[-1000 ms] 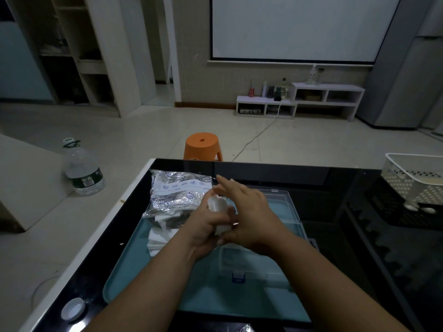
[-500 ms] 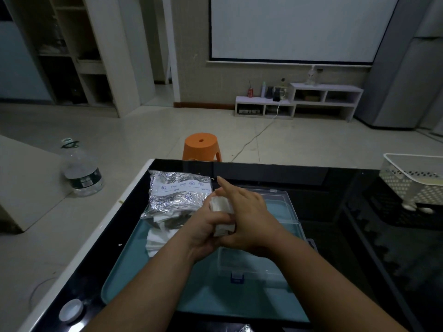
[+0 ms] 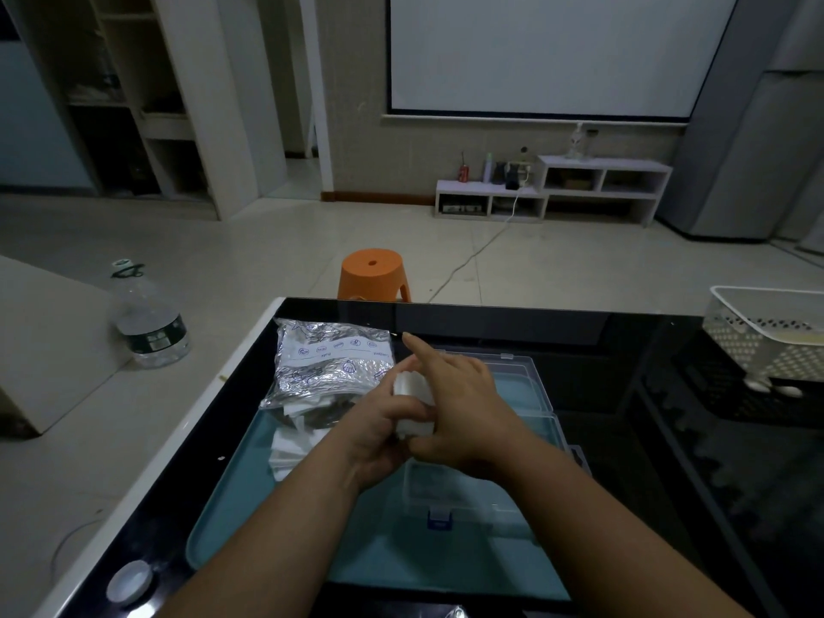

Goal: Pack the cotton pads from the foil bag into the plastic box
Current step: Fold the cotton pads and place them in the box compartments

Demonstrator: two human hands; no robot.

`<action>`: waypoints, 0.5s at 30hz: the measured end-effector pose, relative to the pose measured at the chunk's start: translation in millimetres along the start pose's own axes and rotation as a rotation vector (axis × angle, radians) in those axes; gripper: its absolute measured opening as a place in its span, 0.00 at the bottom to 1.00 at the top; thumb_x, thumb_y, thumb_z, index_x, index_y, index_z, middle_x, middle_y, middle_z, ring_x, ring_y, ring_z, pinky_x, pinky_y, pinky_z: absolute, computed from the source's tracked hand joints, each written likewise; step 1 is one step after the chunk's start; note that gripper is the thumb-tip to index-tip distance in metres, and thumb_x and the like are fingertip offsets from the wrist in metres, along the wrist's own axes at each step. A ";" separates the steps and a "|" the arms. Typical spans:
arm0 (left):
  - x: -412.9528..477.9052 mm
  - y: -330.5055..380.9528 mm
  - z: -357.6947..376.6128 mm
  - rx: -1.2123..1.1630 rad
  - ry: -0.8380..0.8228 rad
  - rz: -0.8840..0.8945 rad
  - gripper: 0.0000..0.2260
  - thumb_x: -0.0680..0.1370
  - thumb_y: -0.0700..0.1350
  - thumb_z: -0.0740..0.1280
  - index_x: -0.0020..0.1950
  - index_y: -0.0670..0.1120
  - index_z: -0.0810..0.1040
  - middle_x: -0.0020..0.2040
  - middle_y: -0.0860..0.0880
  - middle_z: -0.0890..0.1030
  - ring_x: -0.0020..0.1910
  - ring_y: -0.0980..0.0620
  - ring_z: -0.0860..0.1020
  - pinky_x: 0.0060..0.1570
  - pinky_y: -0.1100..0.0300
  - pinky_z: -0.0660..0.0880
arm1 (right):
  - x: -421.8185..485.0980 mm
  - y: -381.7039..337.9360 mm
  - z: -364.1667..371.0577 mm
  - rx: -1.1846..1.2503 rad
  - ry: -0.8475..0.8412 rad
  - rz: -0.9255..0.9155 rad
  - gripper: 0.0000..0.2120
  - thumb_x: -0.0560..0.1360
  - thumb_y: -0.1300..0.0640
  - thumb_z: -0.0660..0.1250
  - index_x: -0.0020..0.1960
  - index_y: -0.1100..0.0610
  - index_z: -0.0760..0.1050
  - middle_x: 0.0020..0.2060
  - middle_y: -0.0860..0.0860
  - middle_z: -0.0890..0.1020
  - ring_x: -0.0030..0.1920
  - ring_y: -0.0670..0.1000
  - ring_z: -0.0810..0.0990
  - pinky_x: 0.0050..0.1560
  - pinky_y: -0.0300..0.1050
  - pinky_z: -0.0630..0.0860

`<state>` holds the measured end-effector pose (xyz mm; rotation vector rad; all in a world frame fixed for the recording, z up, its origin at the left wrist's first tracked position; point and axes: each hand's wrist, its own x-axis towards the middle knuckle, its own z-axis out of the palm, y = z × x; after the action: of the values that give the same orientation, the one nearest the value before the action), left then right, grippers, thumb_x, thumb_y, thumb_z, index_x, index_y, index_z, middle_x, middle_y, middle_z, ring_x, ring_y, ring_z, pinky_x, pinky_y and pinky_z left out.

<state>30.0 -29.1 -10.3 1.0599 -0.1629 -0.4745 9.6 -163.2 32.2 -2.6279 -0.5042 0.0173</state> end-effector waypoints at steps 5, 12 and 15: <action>2.8 -1.7 0.1 -0.014 0.017 0.008 0.32 0.63 0.30 0.64 0.67 0.47 0.73 0.55 0.38 0.79 0.52 0.41 0.78 0.43 0.52 0.75 | -3.3 -1.3 -3.8 0.017 -0.004 -0.015 0.54 0.67 0.46 0.75 0.77 0.38 0.39 0.74 0.47 0.61 0.75 0.53 0.52 0.74 0.52 0.52; 2.9 -2.0 0.3 0.004 0.030 0.008 0.34 0.62 0.27 0.62 0.65 0.51 0.75 0.52 0.38 0.79 0.47 0.42 0.78 0.38 0.53 0.71 | -3.4 -2.5 -7.4 0.019 -0.024 -0.045 0.53 0.68 0.49 0.74 0.78 0.41 0.39 0.73 0.48 0.62 0.74 0.51 0.53 0.74 0.50 0.48; 3.4 -0.6 -2.9 0.046 0.079 -0.022 0.35 0.62 0.28 0.64 0.63 0.56 0.76 0.48 0.38 0.77 0.44 0.42 0.75 0.37 0.55 0.69 | -5.6 1.5 -12.1 0.154 -0.021 -0.035 0.49 0.70 0.53 0.72 0.78 0.41 0.42 0.74 0.47 0.62 0.74 0.53 0.55 0.72 0.52 0.54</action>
<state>33.8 -28.5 -12.6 1.1252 -0.0926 -0.4495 6.1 -171.7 41.9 -2.4703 -0.5341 0.0704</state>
